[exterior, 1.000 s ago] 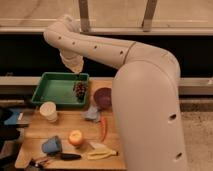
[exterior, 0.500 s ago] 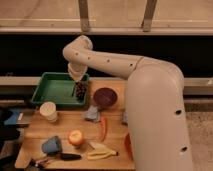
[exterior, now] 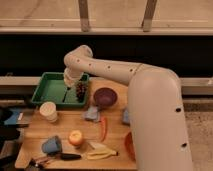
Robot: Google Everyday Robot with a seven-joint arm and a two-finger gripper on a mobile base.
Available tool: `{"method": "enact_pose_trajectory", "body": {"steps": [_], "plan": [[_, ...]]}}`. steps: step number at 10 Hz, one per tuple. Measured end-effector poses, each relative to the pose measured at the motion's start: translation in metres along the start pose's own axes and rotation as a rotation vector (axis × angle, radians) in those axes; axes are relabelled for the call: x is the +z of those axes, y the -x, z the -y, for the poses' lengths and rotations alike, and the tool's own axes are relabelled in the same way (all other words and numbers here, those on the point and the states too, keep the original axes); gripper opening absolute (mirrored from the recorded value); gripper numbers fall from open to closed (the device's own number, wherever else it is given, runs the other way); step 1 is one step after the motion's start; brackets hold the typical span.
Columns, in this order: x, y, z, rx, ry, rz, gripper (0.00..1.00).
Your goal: Place fork in tray
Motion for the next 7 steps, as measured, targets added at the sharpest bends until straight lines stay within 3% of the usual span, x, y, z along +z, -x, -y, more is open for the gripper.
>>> {"method": "enact_pose_trajectory", "body": {"steps": [3, 5, 7], "plan": [[0.010, 0.008, -0.017, -0.033, 0.036, 0.021, 0.66], [0.014, 0.004, -0.024, -0.047, 0.046, 0.009, 0.75], [0.014, 0.004, -0.023, -0.047, 0.045, 0.008, 0.75]]}}
